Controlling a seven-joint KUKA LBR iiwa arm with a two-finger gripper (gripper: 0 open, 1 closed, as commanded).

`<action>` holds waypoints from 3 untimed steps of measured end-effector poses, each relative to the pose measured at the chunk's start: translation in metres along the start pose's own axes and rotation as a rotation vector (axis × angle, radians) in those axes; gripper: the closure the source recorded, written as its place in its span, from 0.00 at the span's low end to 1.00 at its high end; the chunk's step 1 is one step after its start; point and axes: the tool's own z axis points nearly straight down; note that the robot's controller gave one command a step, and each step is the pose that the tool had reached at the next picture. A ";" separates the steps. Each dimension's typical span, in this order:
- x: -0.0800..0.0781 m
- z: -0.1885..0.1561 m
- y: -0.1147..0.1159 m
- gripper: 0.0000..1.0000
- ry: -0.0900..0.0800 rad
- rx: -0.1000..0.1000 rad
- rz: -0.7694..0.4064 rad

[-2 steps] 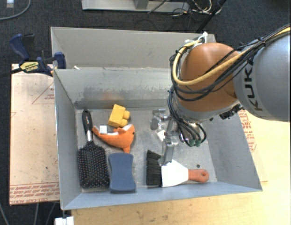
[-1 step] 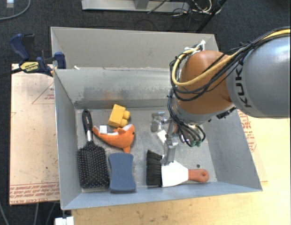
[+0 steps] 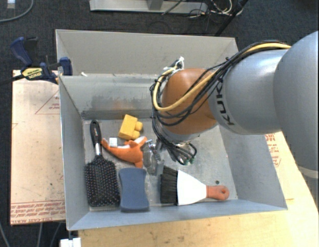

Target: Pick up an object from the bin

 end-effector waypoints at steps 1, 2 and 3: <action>0.000 0.000 -0.001 0.00 0.000 0.000 0.002; 0.000 0.000 -0.001 0.00 0.000 0.000 0.002; -0.027 0.002 -0.008 0.00 0.000 0.000 -0.047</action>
Offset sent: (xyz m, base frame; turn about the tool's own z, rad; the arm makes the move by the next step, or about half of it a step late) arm 0.0000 0.0000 0.0000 0.0000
